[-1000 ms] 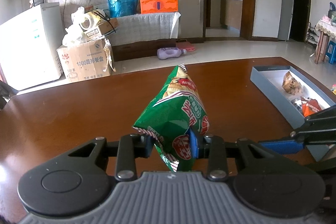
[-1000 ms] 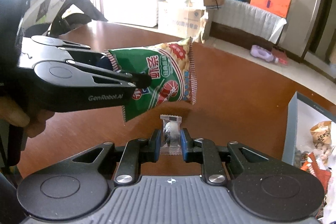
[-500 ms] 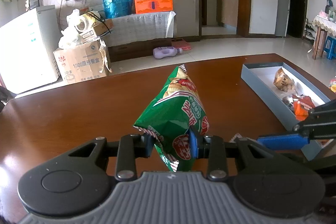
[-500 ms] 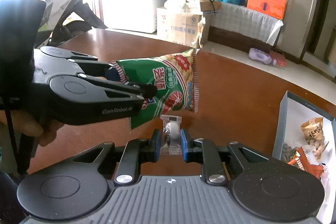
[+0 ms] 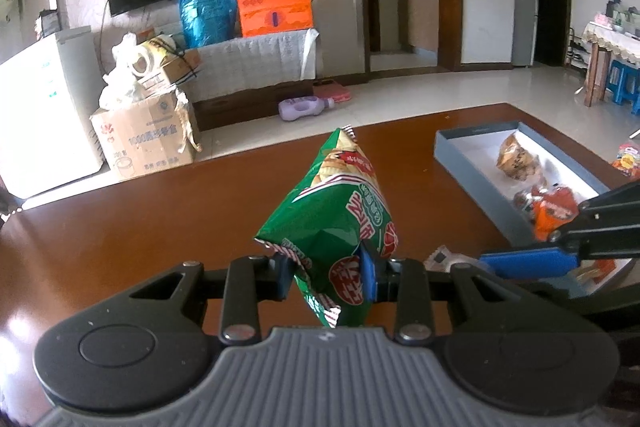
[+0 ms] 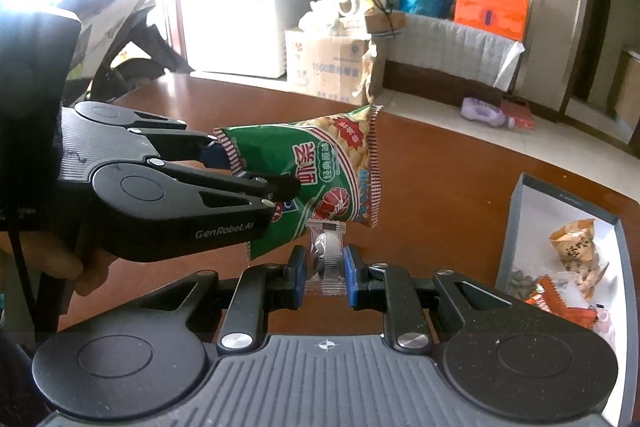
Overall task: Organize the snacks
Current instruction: 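Lift and carry the chip bag with the left tool while the right tool carries the candy to the box, then open both tools to drop the chip bag and candy into the box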
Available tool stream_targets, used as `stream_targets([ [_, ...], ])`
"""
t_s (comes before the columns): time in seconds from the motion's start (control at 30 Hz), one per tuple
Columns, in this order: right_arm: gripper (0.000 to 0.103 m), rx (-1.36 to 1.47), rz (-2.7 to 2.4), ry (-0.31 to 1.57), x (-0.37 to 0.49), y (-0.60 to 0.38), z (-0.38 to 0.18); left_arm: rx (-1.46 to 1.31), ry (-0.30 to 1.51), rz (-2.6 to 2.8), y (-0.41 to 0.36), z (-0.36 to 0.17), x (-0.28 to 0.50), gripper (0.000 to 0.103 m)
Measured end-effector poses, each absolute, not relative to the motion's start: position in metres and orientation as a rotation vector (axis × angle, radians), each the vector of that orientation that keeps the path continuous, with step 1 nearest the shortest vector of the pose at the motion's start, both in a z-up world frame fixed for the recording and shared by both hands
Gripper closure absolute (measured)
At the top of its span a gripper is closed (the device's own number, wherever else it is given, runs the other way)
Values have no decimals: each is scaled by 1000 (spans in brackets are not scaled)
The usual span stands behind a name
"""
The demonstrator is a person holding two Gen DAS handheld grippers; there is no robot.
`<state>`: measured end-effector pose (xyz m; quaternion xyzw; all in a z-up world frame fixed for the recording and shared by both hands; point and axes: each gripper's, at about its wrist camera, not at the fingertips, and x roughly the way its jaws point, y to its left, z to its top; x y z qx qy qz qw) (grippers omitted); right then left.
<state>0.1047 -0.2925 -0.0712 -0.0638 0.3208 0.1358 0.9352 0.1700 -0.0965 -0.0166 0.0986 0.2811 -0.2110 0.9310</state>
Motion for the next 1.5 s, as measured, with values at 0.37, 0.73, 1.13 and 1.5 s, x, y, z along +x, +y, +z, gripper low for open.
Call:
stream_targets([
  [0.37,81,-76,200,599,88,-332,-56,228,533,-493,-152,6,166,72],
  [0.73,81,-2,12,588,72,-415,-61,230,502,-627,-255,15,162,72],
  [1.13,81,94,-103,638,94,-468,-101,253,508,-707,-360,-17,172,72],
  [1.5,33,60,-136,677,93,-466,-112,254,523,-738,-376,-23,166,55],
])
